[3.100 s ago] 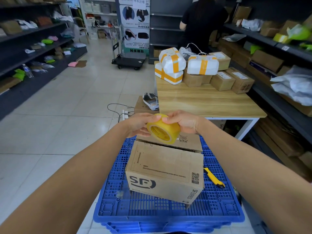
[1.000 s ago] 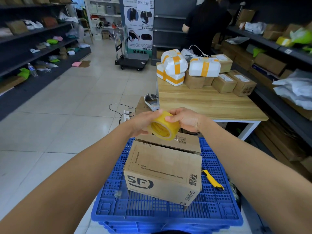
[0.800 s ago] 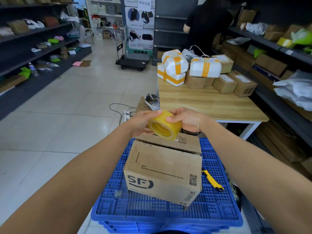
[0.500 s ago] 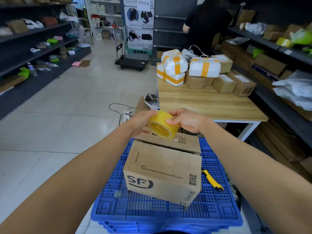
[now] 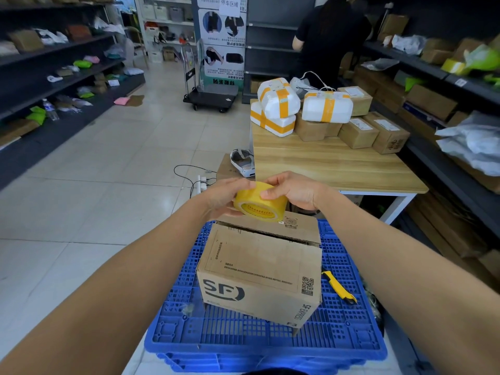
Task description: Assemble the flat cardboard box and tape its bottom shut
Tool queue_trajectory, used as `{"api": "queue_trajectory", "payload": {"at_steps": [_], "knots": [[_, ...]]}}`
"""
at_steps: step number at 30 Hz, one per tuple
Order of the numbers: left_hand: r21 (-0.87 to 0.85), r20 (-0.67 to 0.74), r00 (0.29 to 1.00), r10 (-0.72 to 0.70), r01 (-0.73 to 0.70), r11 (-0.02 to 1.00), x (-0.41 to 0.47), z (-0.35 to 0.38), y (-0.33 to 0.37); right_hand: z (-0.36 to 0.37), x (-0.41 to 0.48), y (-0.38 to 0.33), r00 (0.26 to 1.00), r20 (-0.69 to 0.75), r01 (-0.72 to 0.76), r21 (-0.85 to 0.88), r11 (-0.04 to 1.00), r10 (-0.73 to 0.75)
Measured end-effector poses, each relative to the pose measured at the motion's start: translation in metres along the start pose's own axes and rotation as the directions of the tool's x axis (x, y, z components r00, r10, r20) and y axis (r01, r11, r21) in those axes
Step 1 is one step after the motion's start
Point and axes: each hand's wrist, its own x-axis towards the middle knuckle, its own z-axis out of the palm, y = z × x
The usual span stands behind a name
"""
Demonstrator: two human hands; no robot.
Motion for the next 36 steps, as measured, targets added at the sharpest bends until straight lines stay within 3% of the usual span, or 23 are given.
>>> {"api": "queue_trajectory", "payload": {"at_steps": [4,11,18,23,29,31,34,36], "knots": [[-0.173,-0.010,1.000,-0.024,0.022,0.985,-0.001,-0.002,-0.003,-0.007,-0.002,0.003,0.999,0.034,0.020,0.148,0.989,-0.026],[-0.050,-0.046,0.998,-0.052,0.050,0.998,0.001,0.007,0.001,-0.001,-0.004,0.004,0.999,-0.037,0.013,0.165,0.986,-0.007],[-0.031,0.054,0.998,-0.022,0.024,0.999,-0.001,0.007,0.001,0.003,-0.007,0.001,0.998,-0.064,-0.019,-0.028,0.999,0.017],[-0.059,0.129,0.992,-0.016,0.023,0.998,-0.002,0.003,0.003,-0.003,-0.007,0.011,0.977,-0.204,-0.015,0.244,0.970,0.066],[-0.190,0.313,0.950,-0.021,0.085,0.978,-0.002,0.008,0.001,0.001,-0.006,0.019,0.964,-0.238,0.009,0.474,0.880,0.118],[-0.171,0.308,0.951,-0.011,0.067,0.983,-0.001,0.009,0.003,0.000,-0.004,0.020,0.947,-0.294,0.012,0.432,0.902,0.128],[-0.013,0.154,0.987,-0.044,0.047,0.999,-0.001,0.012,0.009,0.000,-0.002,0.016,0.936,-0.347,-0.018,0.114,0.993,0.057],[0.081,0.092,0.995,-0.050,0.043,0.996,0.000,0.016,0.012,0.006,-0.001,0.013,0.936,-0.353,-0.009,-0.014,1.000,0.003]]}}
